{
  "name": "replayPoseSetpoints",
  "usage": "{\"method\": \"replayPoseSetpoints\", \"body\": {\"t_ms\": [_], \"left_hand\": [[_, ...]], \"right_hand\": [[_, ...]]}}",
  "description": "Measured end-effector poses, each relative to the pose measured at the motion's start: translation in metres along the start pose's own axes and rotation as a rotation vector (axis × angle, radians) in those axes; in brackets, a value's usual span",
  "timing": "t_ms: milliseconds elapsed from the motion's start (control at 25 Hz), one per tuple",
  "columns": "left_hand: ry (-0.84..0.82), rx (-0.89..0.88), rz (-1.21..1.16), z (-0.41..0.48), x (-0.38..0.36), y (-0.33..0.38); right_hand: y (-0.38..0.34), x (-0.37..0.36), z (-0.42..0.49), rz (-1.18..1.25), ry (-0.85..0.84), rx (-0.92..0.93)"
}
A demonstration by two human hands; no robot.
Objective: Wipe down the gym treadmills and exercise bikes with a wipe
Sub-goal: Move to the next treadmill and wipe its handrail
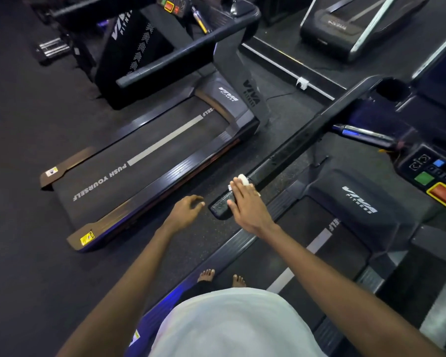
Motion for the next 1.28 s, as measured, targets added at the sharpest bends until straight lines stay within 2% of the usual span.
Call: {"method": "replayPoseSetpoints", "body": {"t_ms": [160, 360, 560, 640, 760, 960, 1200, 1280], "left_hand": [[0.028, 0.032, -0.029, -0.005, 0.005, -0.009], [0.093, 0.096, -0.095, -0.017, 0.011, -0.027], [0.117, 0.083, -0.164, -0.019, 0.003, -0.014], [0.123, 0.081, -0.208, -0.018, -0.001, -0.006], [0.127, 0.069, -0.245, -0.015, -0.005, -0.002], [0.024, 0.031, -0.261, -0.014, -0.013, 0.0], [0.011, 0.026, -0.325, -0.01, -0.016, -0.004], [0.019, 0.041, -0.326, -0.008, -0.016, -0.001]], "right_hand": [[-0.02, -0.01, -0.022, -0.018, -0.038, 0.191], [-0.003, -0.008, -0.006, 0.017, 0.011, -0.036], [-0.038, -0.025, -0.031, -0.016, -0.032, 0.208], [-0.032, -0.026, -0.042, -0.017, -0.01, 0.22], [-0.029, -0.027, -0.052, 0.037, 0.007, 0.132], [-0.026, -0.028, -0.044, 0.225, 0.117, -0.172], [-0.032, -0.039, -0.058, 0.311, 0.078, -0.084], [-0.033, -0.041, -0.06, 0.392, 0.099, -0.114]]}}
Point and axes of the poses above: each hand's wrist, its own z-axis towards the middle knuckle, its own x-axis out of the back of the hand, y = z × x, the point moved 2 cm from there along z, towards the middle knuckle, and after that the axes turned 3 degrees about y, right-handed, at the moved point
